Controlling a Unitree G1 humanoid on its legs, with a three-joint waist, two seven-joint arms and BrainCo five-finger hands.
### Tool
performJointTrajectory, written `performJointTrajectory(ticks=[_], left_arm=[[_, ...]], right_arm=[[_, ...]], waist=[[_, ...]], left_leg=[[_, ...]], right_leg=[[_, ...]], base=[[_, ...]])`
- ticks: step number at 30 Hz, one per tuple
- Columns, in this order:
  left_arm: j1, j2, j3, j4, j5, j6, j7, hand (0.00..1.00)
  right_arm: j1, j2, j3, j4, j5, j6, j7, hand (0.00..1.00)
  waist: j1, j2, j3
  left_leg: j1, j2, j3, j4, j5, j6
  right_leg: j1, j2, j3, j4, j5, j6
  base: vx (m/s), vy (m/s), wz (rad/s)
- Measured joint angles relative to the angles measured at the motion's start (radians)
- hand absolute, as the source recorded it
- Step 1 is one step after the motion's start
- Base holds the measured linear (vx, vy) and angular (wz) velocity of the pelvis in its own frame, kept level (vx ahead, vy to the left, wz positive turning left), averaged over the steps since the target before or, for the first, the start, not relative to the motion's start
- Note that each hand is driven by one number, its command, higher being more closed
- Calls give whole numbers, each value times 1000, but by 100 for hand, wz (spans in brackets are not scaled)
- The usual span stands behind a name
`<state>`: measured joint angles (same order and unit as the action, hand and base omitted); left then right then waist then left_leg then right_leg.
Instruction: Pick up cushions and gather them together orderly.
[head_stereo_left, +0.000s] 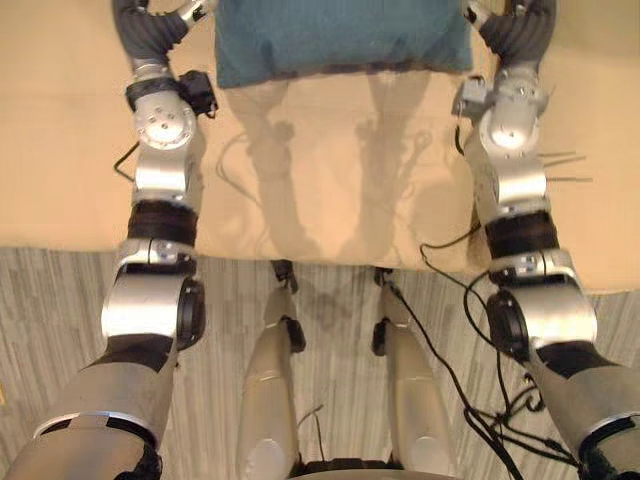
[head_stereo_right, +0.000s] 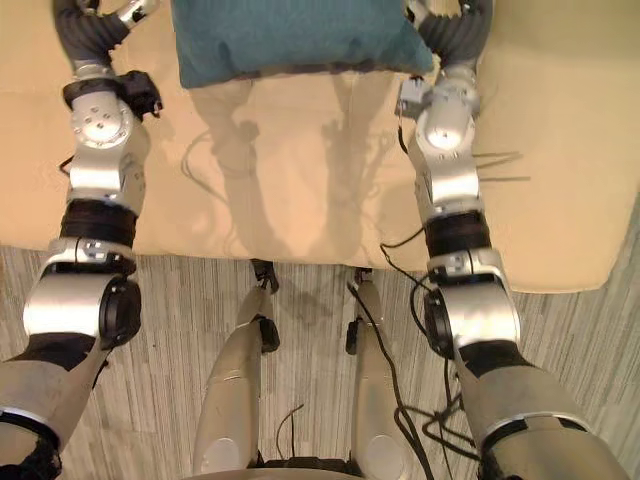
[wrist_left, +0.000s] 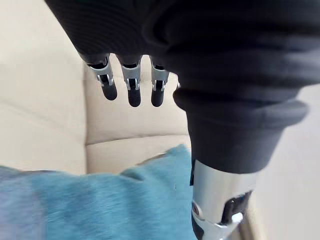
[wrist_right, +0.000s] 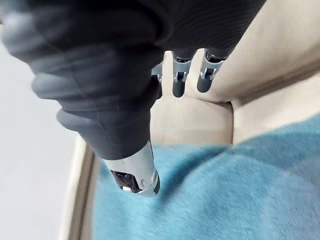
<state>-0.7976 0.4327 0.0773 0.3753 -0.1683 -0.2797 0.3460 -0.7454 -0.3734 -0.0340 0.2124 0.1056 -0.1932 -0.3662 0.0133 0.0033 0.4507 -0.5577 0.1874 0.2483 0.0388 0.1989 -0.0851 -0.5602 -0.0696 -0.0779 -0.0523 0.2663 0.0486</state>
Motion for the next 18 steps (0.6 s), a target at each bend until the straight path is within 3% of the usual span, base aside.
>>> performJointTrajectory(ticks=[3, 5, 7, 10, 18], left_arm=[[272, -24, -10, -103, -41, -34, -59, 0], [477, -86, -39, -105, -56, -30, -115, 0], [653, -154, -72, -66, -54, -26, -177, 0], [789, -206, -78, 98, -15, 0, -244, 0], [936, -221, -23, 513, 147, 58, -340, 0]], right_arm=[[269, 8, 19, -115, 2, -33, 92, 0], [468, 47, 41, -118, 1, -38, 169, 0], [657, 111, 40, -84, -3, -39, 241, 0], [794, 152, 28, 100, -39, -36, 307, 0], [922, 168, -137, 603, -157, -15, 371, 0]], waist=[[3, -1, -40], [7, 0, -106], [6, -1, -133], [-1, -2, -228], [-30, -6, -319]], left_leg=[[77, 6, -1, 3, -25, -7], [120, 4, 3, 10, -57, -14], [208, 2, 6, 29, -98, -16], [277, -10, 3, 30, -128, -14], [499, -38, 38, -25, -173, -23]], right_leg=[[66, 5, -4, 29, -40, -6], [98, 4, -2, 54, -72, -5], [176, 2, 1, 86, -120, 1], [235, -6, 7, 100, -159, 19], [431, -24, 38, 52, -183, 38]], base=[[75, -63, 1], [104, -23, -3], [127, -18, -2], [103, 6, -4], [76, 40, -11]])
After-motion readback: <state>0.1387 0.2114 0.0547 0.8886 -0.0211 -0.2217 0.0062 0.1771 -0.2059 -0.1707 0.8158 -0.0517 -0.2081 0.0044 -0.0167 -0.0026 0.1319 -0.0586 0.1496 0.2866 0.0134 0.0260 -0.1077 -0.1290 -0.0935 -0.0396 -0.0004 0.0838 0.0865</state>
